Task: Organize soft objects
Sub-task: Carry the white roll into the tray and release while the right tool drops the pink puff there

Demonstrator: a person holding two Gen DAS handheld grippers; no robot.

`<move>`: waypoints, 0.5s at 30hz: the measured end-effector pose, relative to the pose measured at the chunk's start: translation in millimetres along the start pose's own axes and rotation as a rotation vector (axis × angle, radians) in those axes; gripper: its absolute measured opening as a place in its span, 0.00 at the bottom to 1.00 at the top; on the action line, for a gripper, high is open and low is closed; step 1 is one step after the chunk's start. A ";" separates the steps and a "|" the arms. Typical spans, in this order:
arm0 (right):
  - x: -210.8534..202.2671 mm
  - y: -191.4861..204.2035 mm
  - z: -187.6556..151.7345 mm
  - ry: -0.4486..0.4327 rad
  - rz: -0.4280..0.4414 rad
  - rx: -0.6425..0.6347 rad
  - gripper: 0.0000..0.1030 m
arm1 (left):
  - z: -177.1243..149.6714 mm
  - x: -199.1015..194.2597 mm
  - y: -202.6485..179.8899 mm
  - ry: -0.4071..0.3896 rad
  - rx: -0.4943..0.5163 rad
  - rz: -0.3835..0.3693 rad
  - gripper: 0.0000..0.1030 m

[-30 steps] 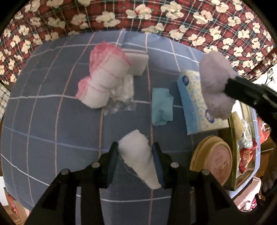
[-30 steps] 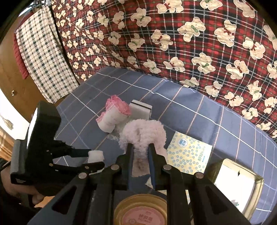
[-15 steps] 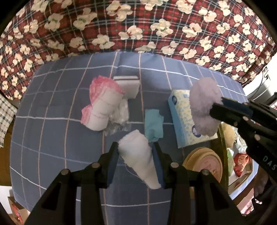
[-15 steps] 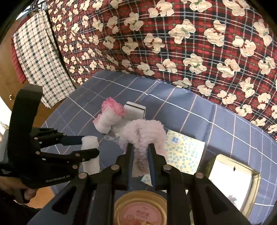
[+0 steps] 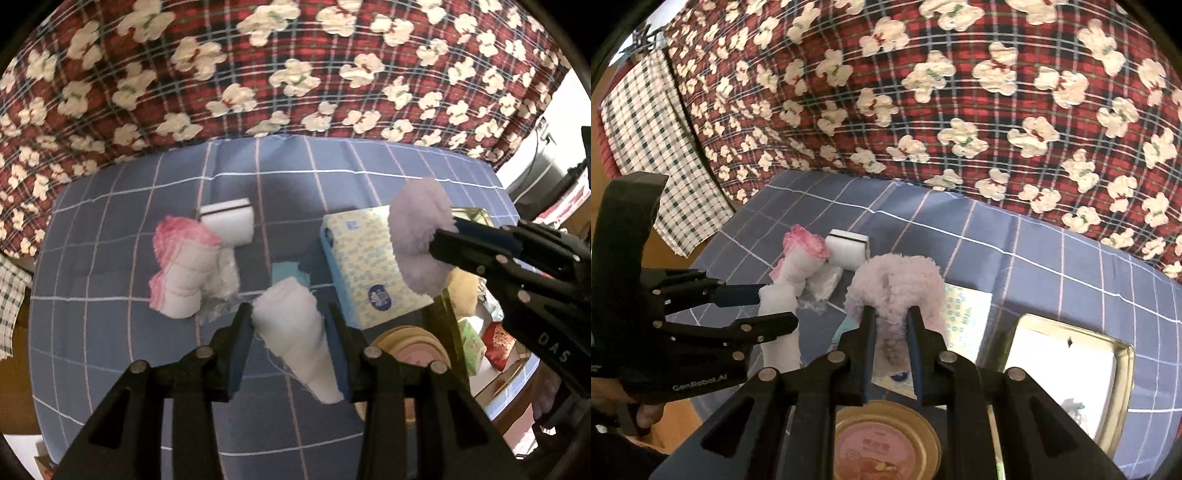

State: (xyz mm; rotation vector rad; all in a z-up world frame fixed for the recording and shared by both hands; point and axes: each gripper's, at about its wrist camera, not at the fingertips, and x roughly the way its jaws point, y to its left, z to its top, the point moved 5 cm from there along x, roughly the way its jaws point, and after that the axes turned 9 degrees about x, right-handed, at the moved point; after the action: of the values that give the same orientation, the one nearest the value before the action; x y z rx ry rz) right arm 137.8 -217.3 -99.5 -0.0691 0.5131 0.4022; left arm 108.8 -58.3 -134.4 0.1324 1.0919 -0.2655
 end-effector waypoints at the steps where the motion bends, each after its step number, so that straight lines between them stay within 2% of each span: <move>1: -1.2 -1.9 -0.4 -0.002 -0.003 0.006 0.18 | 2.9 0.2 -4.2 -0.001 0.012 -0.006 0.37; 7: -12.7 -26.2 -1.4 -0.022 -0.037 0.072 0.18 | 20.7 3.5 -34.1 -0.007 0.091 -0.045 0.37; 15: -31.8 -86.7 -11.8 -0.039 -0.120 0.221 0.18 | 50.7 13.6 -104.6 -0.027 0.218 -0.140 0.37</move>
State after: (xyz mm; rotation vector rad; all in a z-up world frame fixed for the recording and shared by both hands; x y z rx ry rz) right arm 140.9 -310.3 -97.2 0.1199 0.5097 0.2273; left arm 129.2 -172.7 -120.7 0.2472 1.0453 -0.5109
